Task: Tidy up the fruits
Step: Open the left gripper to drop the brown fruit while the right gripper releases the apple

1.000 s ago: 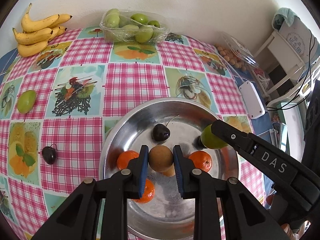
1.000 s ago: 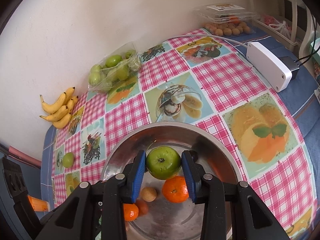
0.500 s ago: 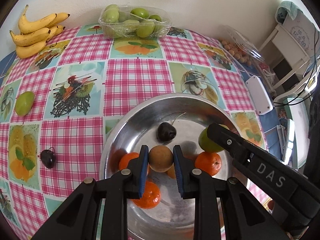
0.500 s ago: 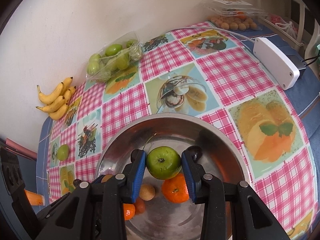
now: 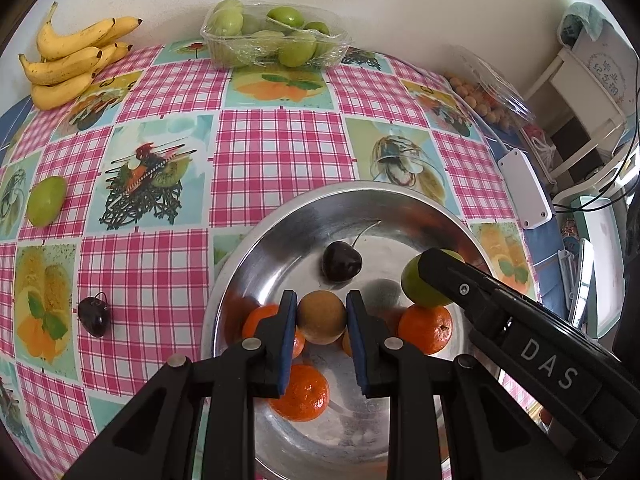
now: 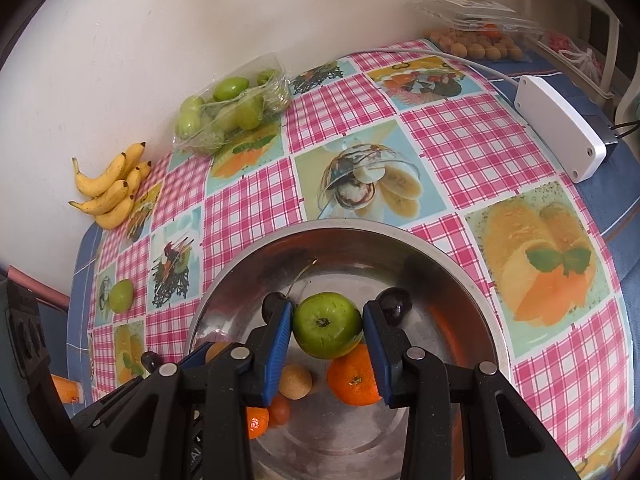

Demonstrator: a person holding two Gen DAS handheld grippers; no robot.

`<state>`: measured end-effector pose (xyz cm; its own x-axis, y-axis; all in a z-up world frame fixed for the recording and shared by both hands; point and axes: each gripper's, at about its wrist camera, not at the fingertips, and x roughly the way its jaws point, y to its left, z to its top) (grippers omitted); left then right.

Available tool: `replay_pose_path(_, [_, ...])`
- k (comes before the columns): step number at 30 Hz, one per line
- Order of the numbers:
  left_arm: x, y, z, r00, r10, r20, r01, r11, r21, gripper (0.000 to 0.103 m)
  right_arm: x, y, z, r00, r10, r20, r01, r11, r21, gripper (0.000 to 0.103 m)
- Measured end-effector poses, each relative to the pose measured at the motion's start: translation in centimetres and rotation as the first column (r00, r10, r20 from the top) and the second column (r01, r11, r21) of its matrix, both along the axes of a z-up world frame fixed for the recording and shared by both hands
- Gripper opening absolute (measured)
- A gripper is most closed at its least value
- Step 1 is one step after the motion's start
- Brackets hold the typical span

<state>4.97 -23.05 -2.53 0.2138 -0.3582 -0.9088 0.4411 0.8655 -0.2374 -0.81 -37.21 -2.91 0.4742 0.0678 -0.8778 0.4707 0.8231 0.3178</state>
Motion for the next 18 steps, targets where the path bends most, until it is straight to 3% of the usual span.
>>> replay_pose_path(18, [-0.1,0.5,0.8,1.0,0.003,0.001,-0.003,1.0,-0.005,0.028,0.1,0.2,1.0,1.0,0.015,0.027,-0.014,1.0,-0.013,0.04])
